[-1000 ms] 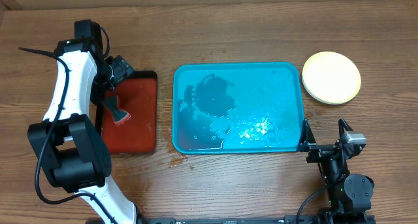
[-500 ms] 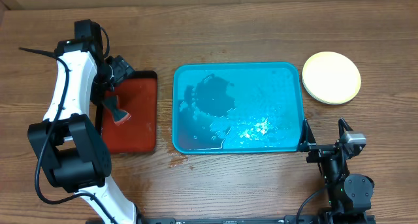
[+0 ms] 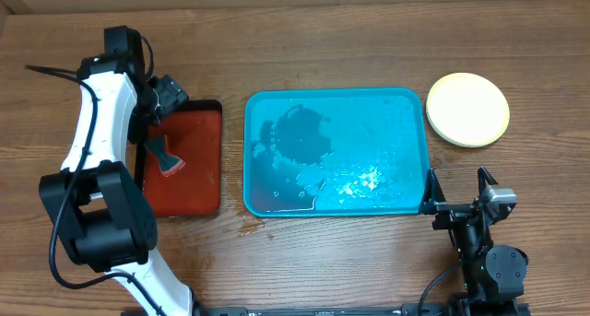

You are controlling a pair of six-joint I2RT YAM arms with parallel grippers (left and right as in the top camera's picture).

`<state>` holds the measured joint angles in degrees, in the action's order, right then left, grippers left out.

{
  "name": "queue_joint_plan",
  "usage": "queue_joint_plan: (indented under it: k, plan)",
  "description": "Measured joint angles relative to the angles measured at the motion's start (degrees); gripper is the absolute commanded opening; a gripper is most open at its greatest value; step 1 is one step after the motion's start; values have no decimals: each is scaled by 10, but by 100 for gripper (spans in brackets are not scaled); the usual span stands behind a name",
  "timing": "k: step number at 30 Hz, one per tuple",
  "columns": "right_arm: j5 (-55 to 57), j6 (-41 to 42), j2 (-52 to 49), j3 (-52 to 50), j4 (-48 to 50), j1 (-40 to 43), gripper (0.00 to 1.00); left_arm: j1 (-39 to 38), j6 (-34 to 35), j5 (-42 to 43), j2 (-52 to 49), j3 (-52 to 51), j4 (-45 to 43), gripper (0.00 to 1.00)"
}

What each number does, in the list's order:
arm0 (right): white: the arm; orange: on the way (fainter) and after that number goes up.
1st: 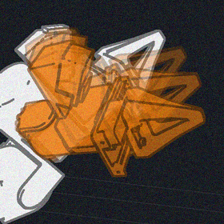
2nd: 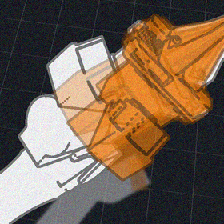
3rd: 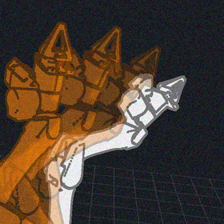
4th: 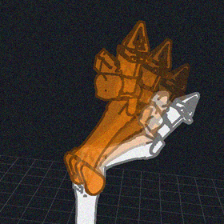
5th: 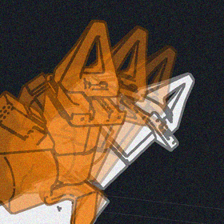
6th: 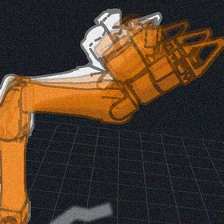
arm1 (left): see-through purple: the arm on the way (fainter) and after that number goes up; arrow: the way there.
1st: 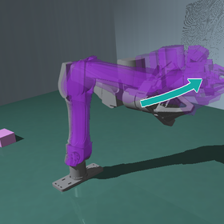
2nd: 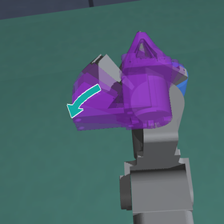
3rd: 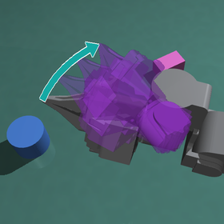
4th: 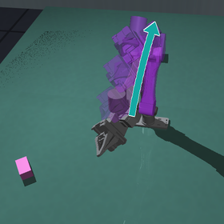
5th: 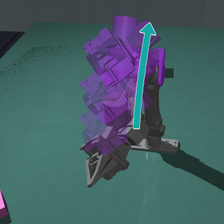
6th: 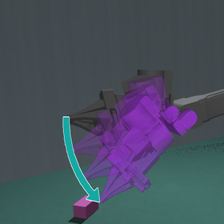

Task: Clean dirty plates on tray and stack at the side

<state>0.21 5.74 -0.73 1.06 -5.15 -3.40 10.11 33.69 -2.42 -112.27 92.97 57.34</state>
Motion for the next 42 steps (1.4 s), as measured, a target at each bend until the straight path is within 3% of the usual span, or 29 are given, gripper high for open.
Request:
queue_joint_plan:
  k: [6, 16, 23, 29, 42]
  plan:
    - [0, 0, 0, 0, 0, 0, 100, -15, -79, -4, 111, -115, -139, 100]
    - [0, 0, 0, 0, 0, 0, 100, -29, -204, 15, 444, -458, -377, 100]
    - [0, 0, 0, 0, 0, 0, 100, -29, -298, 67, 629, -646, -407, 100]
    - [0, 0, 0, 0, 0, 0, 100, -29, -318, 84, 765, -752, -462, 100]
    - [0, 0, 0, 0, 0, 0, 100, -29, -324, 115, 914, -793, -484, 100]
